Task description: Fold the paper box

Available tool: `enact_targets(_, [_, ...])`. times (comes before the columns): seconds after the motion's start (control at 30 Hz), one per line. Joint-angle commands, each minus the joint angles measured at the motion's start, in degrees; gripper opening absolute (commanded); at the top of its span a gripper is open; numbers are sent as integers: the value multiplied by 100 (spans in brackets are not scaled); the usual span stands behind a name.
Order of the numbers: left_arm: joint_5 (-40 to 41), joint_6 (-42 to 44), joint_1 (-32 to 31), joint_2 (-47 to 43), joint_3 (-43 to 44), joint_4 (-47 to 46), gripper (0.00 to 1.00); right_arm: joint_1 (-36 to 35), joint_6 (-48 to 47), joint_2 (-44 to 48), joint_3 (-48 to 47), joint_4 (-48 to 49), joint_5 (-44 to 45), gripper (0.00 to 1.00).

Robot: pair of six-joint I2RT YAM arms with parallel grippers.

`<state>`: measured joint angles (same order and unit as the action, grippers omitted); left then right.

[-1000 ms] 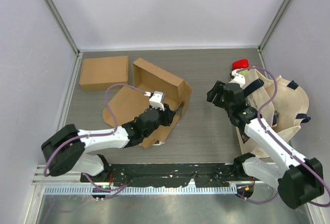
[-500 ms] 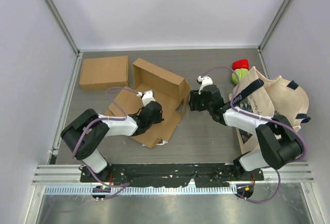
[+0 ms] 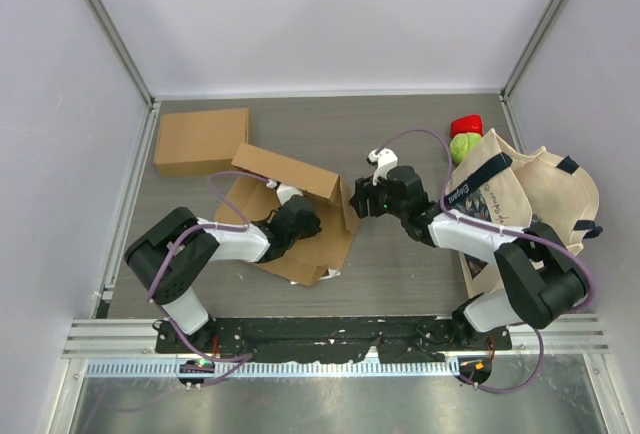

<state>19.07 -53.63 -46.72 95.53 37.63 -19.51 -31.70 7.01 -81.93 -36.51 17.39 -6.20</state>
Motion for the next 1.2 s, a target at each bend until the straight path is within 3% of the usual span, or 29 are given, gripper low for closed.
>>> enact_targets(0.0, [-509,141,-39,-51,-45,79,0,-12,511,220,-532,-847,1355,65])
enact_targets(0.2, [-597,458,-48,-298,-72,-71,0,121,908,484,-200,-1195,67,65])
enact_targets(0.43, [-923,370,-48,-131,43,-159,0,103,890,880,-75,-1623,793,65])
enact_targets(0.57, [-975,309,-48,-78,52,-141,0,94,803,1021,20,-1897,235,65])
enact_targets(0.73, [-1072,177,-39,168,34,-220,0,50,960,1241,548,-661,-329,65])
enact_targets(0.93, [-1178,115,-39,274,-27,-317,0,-204,768,820,549,683,-137,65])
enact_targets(1.1, [-1125,80,-39,239,-133,-396,0,-485,635,205,312,1267,583,65])
enact_targets(1.17, [-1125,80,-48,247,-142,-431,0,-625,714,46,137,1311,1268,65])
